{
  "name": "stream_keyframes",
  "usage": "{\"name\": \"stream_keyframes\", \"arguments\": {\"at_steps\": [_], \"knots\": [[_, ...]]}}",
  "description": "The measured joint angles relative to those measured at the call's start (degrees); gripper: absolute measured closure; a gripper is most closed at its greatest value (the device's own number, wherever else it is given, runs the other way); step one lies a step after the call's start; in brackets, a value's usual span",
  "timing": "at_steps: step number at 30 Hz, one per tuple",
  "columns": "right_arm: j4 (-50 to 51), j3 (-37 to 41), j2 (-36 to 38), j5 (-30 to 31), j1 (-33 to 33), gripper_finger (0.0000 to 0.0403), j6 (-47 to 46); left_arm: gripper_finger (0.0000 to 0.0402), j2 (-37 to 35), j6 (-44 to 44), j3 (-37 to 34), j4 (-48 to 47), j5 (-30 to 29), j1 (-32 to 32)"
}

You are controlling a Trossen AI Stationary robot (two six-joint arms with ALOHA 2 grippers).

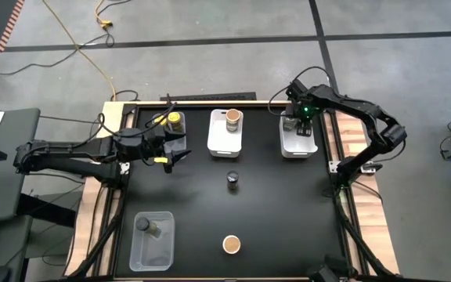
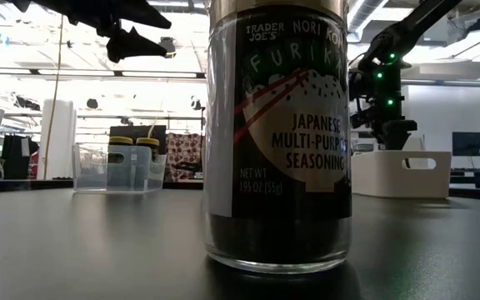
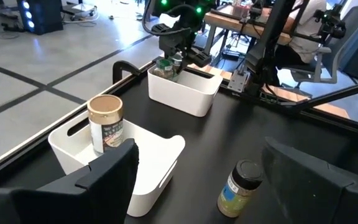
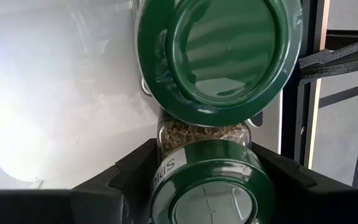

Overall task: Sort spices by type
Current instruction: Put the green spice bottle into the right white bin

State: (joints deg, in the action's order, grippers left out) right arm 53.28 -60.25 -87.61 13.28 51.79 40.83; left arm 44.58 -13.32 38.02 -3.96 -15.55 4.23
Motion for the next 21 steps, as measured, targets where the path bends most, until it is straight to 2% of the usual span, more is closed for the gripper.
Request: {"name": "stream_keyframes", "arguments": {"at_steps": [5,21], "knots": [[0.0,0.0,0.0,0.0,0.1,0.0151,0.0,0.0081,0.0,0.0,0.0,-1.0,0.0,0.0],[-0.5,0.0,0.0,1.2,0.7,0.0104,-2.9,0.0081,0.0,0.0,0.0,-1.2,0.0,0.0]]}}
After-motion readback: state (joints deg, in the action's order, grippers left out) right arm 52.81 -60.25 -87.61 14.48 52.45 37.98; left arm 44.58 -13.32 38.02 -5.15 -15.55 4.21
